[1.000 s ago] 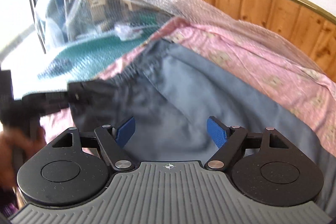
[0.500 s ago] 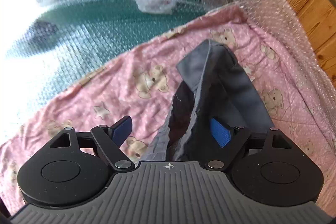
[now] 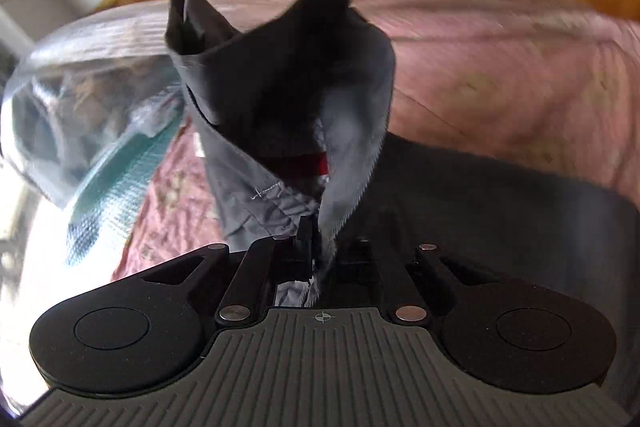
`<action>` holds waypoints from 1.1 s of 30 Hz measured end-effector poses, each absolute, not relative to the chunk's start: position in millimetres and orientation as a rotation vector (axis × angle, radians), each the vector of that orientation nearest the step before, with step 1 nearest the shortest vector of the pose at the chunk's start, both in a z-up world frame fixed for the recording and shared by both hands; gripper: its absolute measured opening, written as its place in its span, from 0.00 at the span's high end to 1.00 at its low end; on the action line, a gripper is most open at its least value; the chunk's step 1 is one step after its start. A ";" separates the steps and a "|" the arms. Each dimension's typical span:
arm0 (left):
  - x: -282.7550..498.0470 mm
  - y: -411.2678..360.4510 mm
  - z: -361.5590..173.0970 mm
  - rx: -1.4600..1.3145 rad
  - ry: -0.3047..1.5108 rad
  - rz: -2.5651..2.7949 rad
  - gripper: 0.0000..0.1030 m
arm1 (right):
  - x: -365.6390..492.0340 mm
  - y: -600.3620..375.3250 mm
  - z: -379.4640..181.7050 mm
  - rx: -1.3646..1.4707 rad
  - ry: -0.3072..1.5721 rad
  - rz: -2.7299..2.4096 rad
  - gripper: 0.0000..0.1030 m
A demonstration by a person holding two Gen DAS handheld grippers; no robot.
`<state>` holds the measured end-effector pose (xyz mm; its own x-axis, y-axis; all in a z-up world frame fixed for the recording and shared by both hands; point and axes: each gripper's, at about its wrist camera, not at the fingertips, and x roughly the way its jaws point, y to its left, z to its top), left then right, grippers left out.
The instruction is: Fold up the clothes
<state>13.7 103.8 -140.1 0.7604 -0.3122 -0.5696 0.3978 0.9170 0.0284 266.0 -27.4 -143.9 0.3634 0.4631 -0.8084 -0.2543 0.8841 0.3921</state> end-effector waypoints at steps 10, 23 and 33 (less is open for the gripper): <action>3.8 22.0 -161.2 0.274 0.653 -0.513 0.85 | 239.6 -146.3 -194.4 0.493 1.048 0.406 0.95; -1.8 66.7 -151.8 0.005 0.860 -0.600 0.54 | 248.5 -182.8 -218.1 0.365 1.038 0.368 0.59; 63.1 164.9 -135.7 -0.292 0.813 -0.338 0.53 | 263.5 -146.5 -136.5 0.224 0.835 0.466 0.60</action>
<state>63.1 164.9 -135.7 0.6393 -0.4018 -0.6557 0.1805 0.9072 -0.3799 263.5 -146.5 -136.5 0.5786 0.4805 -0.6591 -0.3082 0.8769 0.3688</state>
